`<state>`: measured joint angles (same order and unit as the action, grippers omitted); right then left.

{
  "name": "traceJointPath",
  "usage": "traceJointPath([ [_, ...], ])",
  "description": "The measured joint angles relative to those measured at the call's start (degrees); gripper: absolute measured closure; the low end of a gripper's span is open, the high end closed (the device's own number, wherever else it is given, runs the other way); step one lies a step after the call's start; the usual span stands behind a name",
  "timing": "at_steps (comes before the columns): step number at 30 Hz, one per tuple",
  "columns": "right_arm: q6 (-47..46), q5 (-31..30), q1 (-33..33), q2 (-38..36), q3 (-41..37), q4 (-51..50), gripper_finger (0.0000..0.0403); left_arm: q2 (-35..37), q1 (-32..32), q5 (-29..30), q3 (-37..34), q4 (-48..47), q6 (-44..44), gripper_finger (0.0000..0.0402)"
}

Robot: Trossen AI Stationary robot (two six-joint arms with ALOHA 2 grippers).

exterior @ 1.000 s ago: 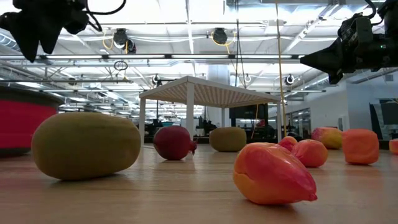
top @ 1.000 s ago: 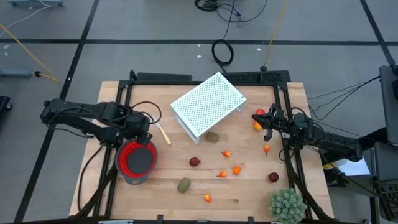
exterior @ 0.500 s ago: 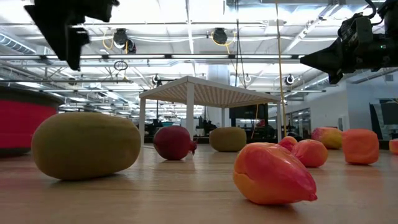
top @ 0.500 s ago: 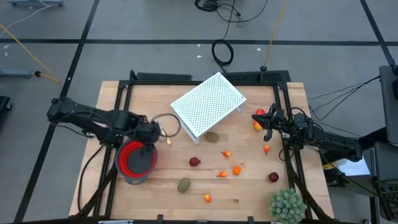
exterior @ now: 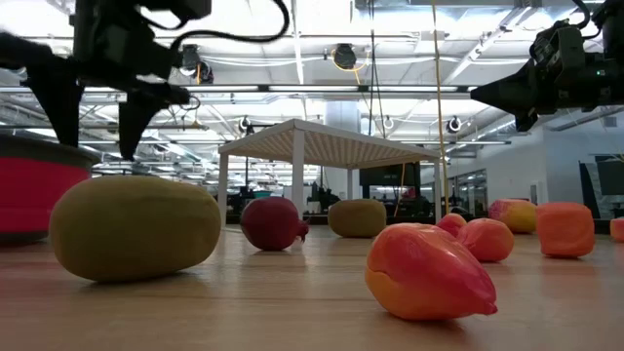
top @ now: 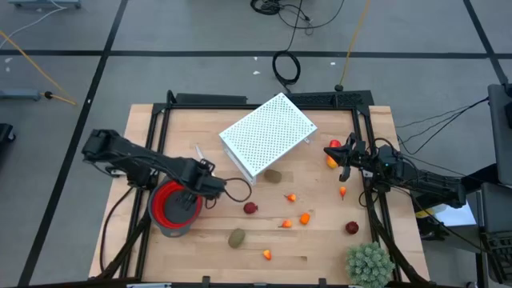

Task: Pick & Place Fruit
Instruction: Put the red strainer bowl on the shelf

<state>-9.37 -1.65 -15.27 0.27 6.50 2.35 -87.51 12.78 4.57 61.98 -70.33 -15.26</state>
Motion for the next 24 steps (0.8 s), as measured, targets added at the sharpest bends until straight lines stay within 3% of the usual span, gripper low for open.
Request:
traceJointPath([
  [14,0.0,0.0,0.0,0.0,0.0,0.0,0.0403,-7.0,0.0,0.0,0.0,1.8,-6.0,0.0213],
  [19,0.0,0.0,0.0,0.0,0.0,0.0,0.0403,-7.0,0.0,0.0,0.0,3.3,-7.6,0.0268],
  [24,0.0,0.0,0.0,0.0,0.0,0.0,0.0403,-7.0,0.0,-2.9,0.0,3.1,-9.3,0.0348],
])
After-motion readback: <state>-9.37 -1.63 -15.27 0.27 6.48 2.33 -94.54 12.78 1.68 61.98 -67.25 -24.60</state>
